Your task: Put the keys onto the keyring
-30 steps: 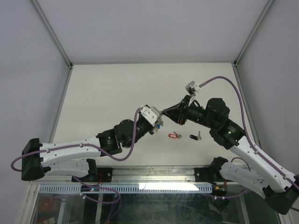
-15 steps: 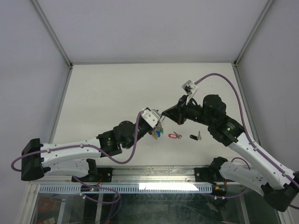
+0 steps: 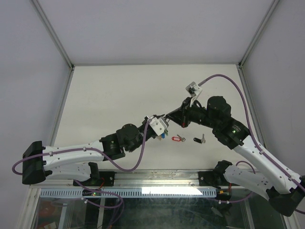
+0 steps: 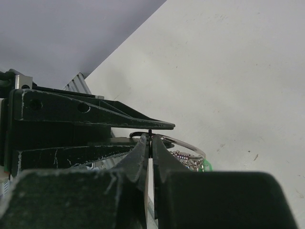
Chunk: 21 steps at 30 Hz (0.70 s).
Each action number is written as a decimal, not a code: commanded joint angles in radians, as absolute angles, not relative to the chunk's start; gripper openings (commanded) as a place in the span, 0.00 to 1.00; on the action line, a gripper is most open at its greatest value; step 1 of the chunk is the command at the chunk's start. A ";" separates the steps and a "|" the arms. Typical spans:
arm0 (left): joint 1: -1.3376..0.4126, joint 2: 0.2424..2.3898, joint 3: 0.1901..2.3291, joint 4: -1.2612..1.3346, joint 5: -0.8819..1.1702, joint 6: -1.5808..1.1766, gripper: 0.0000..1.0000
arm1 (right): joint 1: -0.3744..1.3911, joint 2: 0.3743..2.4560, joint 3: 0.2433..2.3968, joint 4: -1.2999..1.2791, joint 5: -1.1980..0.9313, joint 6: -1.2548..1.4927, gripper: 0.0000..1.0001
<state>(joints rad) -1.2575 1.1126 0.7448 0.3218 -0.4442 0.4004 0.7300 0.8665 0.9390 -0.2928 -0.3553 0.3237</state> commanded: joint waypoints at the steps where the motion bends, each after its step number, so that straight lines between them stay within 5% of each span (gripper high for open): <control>1: -1.262 1.100 0.747 0.356 -0.342 0.444 0.16 | 0.732 0.866 0.999 -0.247 -0.371 0.333 0.00; 7: -1.262 1.095 0.758 0.336 -0.311 0.448 0.16 | 0.732 0.871 0.999 -0.239 -0.378 0.337 0.00; 11: -1.263 1.104 0.767 0.317 -0.315 0.448 0.00 | 0.732 0.870 1.001 -0.238 -0.378 0.340 0.00; 21: -1.263 1.101 0.774 0.270 -0.322 0.443 0.00 | 0.732 0.847 1.000 -0.215 -0.341 0.340 0.00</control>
